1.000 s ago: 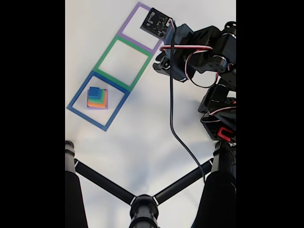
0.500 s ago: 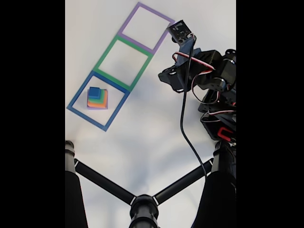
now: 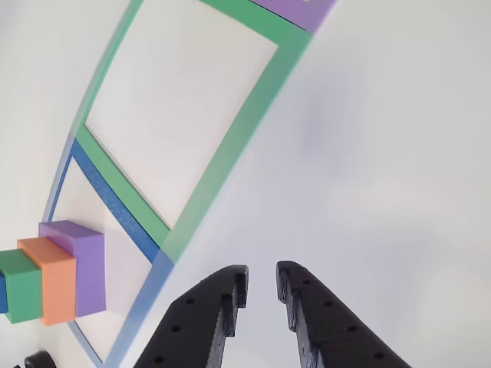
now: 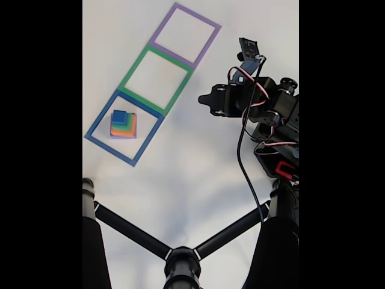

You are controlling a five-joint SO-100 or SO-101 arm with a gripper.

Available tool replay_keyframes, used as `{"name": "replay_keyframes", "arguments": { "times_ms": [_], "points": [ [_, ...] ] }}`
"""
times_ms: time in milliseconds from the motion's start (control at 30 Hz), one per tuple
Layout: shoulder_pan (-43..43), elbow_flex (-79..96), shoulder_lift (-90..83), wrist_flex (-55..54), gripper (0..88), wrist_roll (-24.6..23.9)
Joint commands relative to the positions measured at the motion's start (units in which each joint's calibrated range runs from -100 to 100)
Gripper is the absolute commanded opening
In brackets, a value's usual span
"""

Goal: Tower of hanoi

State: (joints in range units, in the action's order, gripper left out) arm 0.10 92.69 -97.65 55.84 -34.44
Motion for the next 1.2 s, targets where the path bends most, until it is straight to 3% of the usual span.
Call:
{"name": "replay_keyframes", "arguments": {
  "times_ms": [0,233,600,867,1167],
  "points": [
    [-0.67,3.68,-2.27,-3.75,0.0,-9.31],
    [-0.59,7.22,-2.27,-5.29,0.0,-21.26],
    [-0.06,7.22,-2.27,-2.62,0.0,-49.38],
    [-0.67,7.22,-2.27,-3.19,0.0,-65.19],
    [-0.97,7.22,-2.27,-3.11,0.0,-65.56]
  ]
}}
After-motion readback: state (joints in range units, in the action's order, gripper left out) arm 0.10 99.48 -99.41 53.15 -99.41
